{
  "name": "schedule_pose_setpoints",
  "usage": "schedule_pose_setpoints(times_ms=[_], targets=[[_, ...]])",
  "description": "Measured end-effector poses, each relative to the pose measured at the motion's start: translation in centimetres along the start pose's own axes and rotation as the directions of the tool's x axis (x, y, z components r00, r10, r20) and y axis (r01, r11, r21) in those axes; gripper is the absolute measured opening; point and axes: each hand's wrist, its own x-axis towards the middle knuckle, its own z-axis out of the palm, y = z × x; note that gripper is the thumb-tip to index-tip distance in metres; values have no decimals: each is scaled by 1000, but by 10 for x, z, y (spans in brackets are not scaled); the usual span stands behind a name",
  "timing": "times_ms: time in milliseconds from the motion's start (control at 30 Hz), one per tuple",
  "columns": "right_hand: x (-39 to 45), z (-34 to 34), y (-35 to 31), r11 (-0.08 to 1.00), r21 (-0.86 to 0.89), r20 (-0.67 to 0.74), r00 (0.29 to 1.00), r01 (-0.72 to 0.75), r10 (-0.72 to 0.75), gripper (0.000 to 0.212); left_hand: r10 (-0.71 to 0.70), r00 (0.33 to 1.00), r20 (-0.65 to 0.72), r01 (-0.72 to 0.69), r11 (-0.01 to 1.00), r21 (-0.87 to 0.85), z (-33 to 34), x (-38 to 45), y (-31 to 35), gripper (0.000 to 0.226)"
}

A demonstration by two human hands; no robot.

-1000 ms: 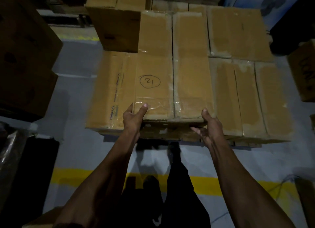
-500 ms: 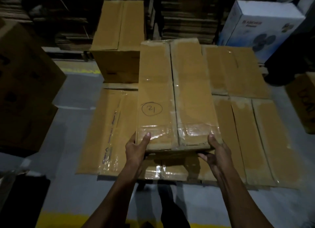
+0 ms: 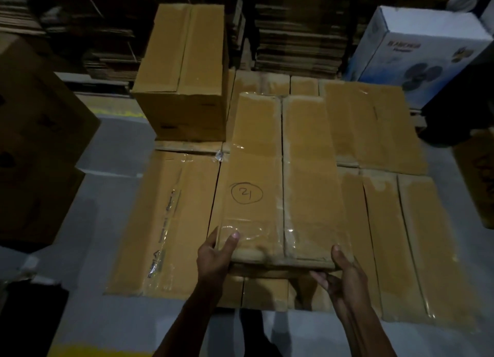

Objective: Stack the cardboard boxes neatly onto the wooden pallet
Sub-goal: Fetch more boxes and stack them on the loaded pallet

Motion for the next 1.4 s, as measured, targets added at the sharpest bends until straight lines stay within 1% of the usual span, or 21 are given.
schedule_pose_setpoints(times_ms=[100,200,300,333,433,500,567,600,667,733,800,933,1067,1133,1200,1267,1333,1400], targets=[[13,12,-8,1000,27,25,1000,-8,8,55,12,1000,-8,-12,1000,-21,10,18,15,14],[27,32,-19,1000,29,39,999,9,-10,46,56,998,26,-56,998,2,19,38,33,17],[46,62,-34,999,18,54,997,49,-50,60,102,995,22,-102,994,28,30,68,49,21],[54,74,-41,998,7,67,996,64,-64,57,113,994,7,-113,993,30,34,81,54,24],[80,108,-58,997,-19,122,990,79,-77,30,130,991,-20,-130,991,14,45,120,72,27],[98,132,-68,996,-20,137,987,91,-87,24,139,990,-27,-140,990,-2,51,145,86,27],[115,157,-77,993,-21,145,983,114,-110,29,143,989,-35,-143,990,3,57,172,97,26],[124,168,-81,992,-25,148,982,124,-119,30,138,990,-42,-138,990,-2,60,185,101,22],[140,186,-86,991,-28,141,982,130,-125,27,127,990,-57,-128,992,-11,65,209,107,15],[156,197,-86,993,-26,123,987,111,-107,30,102,992,-67,-102,995,2,69,226,109,20],[166,201,-81,996,-30,104,991,86,-83,39,69,995,-70,-68,998,16,68,238,105,25],[178,204,-70,997,-31,77,994,75,-72,49,41,995,-87,-39,999,22,64,252,92,20],[178,208,-66,993,-70,33,995,93,-91,59,36,994,-102,-32,999,42,62,255,89,33],[172,208,-64,989,-96,16,994,108,-107,66,20,993,-117,-9,996,93,57,256,88,42],[157,207,-58,970,-191,-1,988,151,-154,68,-2,991,-135,25,985,168,48,249,87,43],[136,202,-43,932,-308,7,980,190,-197,67,5,988,-154,42,954,298,30,233,86,45],[112,196,-21,877,-439,22,978,194,-206,60,52,989,-135,18,881,472,7,209,85,50],[81,191,6,771,-607,49,977,193,-206,50,71,992,-107,12,778,629,-27,174,82,49]])
